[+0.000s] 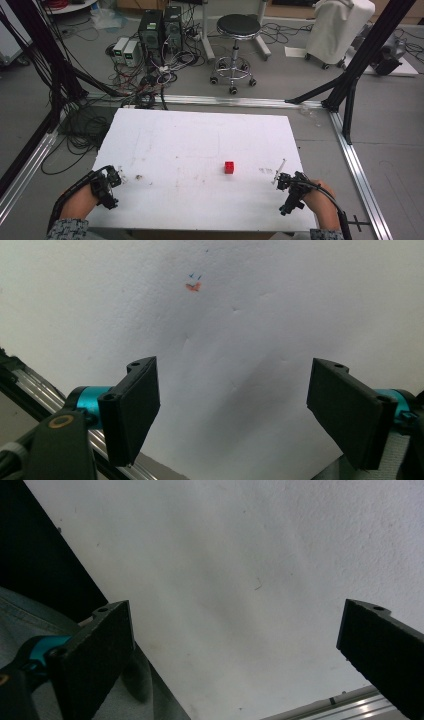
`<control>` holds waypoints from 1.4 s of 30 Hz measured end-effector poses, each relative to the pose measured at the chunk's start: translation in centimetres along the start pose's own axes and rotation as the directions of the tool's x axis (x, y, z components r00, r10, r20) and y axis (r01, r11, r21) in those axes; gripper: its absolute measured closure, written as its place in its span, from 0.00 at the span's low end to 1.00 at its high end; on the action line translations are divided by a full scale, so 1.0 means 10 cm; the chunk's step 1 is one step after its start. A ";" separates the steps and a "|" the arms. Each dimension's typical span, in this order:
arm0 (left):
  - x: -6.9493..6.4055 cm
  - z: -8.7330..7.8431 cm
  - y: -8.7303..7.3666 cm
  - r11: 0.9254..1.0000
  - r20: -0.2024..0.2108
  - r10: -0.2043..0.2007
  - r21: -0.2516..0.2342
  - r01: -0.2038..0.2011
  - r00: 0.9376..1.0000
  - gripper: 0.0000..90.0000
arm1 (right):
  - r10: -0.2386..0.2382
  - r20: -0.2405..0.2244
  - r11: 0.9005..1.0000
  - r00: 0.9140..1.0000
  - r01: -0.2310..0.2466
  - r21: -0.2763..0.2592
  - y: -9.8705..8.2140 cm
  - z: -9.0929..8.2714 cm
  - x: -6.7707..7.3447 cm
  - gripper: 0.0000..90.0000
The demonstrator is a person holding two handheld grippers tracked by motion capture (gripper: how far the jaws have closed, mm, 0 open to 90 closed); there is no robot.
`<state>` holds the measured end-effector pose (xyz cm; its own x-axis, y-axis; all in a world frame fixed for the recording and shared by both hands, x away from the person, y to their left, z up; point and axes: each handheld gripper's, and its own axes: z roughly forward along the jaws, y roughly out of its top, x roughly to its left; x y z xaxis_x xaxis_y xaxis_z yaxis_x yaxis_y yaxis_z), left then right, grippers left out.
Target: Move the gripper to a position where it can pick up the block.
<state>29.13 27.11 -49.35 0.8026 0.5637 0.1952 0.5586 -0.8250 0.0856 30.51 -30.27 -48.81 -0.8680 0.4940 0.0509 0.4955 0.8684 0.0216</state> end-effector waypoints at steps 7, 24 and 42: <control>0.00 -0.01 0.01 1.000 0.002 0.004 0.001 -0.004 1.000 0.24 | 0.003 0.004 1.000 1.000 -0.003 -0.003 0.00 -0.01 0.00 0.01; 0.00 0.00 0.01 1.000 0.007 -0.002 -0.006 0.002 1.000 0.24 | 0.001 0.004 1.000 1.000 -0.001 -0.005 0.00 -0.01 0.00 0.01; 0.00 -0.01 0.01 1.000 0.008 -0.003 -0.011 0.003 1.000 0.24 | -0.005 0.035 0.999 0.999 0.007 -0.031 0.03 -0.03 0.01 0.01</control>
<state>29.17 27.07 -49.29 0.8027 0.5663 0.1870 0.5586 -0.8238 0.0967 30.59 -30.03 -48.49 -0.8713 0.4905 0.0159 0.4906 0.8698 0.0529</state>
